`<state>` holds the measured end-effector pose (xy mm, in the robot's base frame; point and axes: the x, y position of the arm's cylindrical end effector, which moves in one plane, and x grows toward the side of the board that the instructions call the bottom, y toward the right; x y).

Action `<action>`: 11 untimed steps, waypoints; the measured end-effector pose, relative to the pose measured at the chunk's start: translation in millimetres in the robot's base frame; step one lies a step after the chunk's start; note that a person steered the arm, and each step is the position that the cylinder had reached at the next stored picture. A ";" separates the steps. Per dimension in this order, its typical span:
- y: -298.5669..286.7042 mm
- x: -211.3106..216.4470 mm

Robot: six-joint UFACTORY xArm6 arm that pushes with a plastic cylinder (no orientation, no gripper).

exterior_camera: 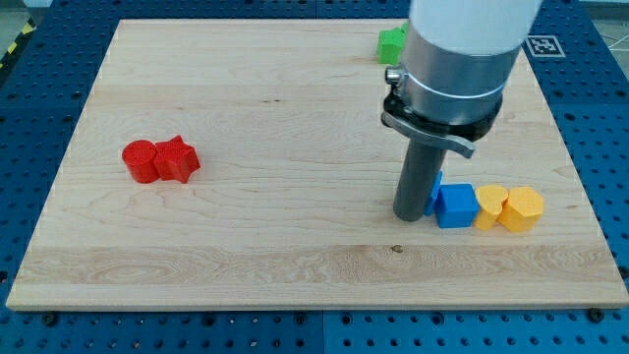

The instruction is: Nudge the blue triangle to the blue cube

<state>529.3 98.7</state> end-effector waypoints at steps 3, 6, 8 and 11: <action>-59.2 -70.4; -3.2 -52.4; -4.1 -37.9; -4.1 -25.8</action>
